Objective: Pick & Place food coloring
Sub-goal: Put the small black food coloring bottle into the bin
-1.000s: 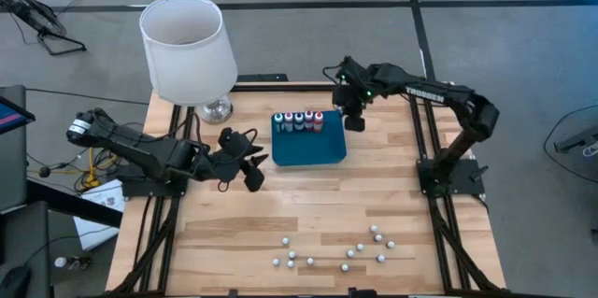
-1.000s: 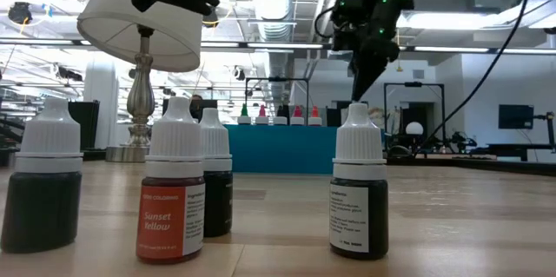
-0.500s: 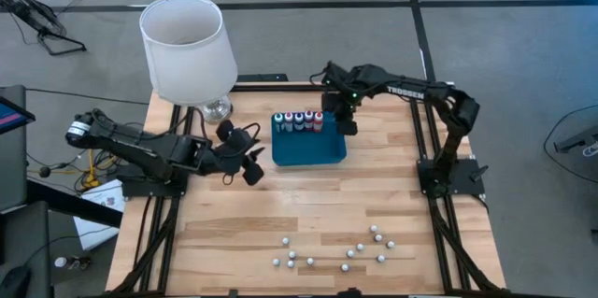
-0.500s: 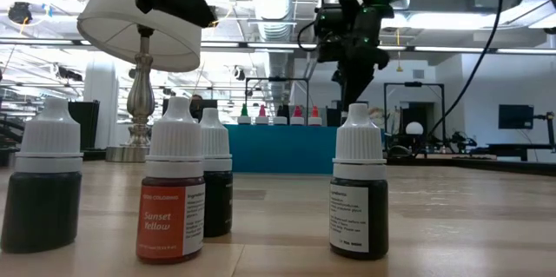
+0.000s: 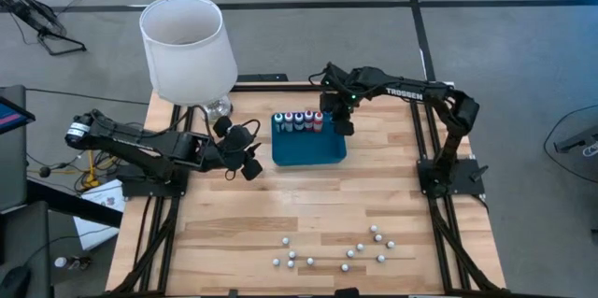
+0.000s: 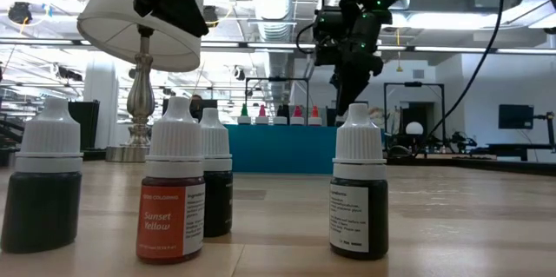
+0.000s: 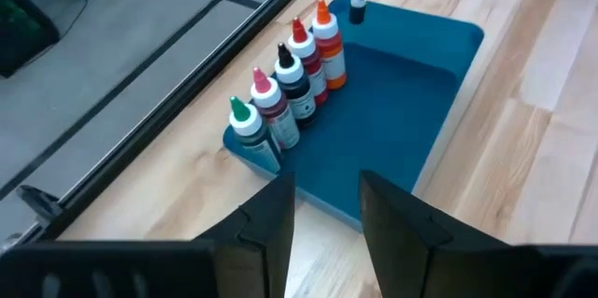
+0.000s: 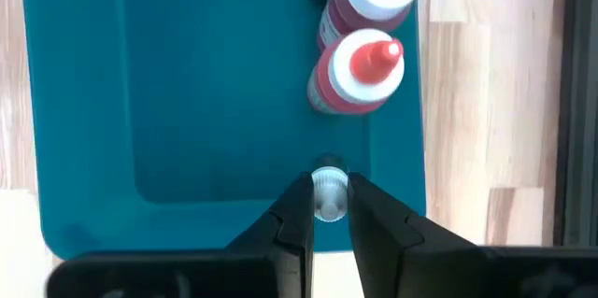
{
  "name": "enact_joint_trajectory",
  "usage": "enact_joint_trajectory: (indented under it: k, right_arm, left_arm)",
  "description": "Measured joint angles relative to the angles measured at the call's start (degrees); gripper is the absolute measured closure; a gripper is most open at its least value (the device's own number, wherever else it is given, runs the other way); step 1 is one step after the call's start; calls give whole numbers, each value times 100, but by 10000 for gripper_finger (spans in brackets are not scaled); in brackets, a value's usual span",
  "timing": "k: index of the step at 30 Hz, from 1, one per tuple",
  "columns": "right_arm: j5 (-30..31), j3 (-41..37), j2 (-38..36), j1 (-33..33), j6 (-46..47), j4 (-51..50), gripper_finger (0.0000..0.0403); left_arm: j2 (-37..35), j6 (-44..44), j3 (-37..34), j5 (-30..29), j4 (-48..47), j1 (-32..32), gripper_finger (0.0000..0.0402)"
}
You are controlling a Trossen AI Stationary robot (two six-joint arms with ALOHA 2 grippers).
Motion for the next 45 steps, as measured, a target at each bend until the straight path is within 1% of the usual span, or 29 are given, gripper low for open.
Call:
enact_joint_trajectory:
  k: [7, 18, 28, 30, 33, 45]
  right_arm:
    - [43, 0, 347, -2, -95, 9, 358]
    - [63, 11, 422, -225, -153, -13, 358]
    - [22, 22, 642, -186, -194, 71, 358]
    - [18, -6, 677, -200, -194, -64, 358]
    - [-4, 9, 769, -215, -189, 78, 358]
    - [0, 4, 763, -225, -302, 60, 353]
  left_arm:
    - [-1, -9, 0, 4, -31, 2, 288]
    - [-20, -116, 0, 73, -128, -11, 288]
    - [-20, -114, 0, 57, -169, -11, 288]
    - [-20, -114, 0, 17, -169, -11, 288]
    - [-20, -114, 0, 13, -173, -11, 288]
    - [-20, -105, 0, -74, -193, -6, 288]
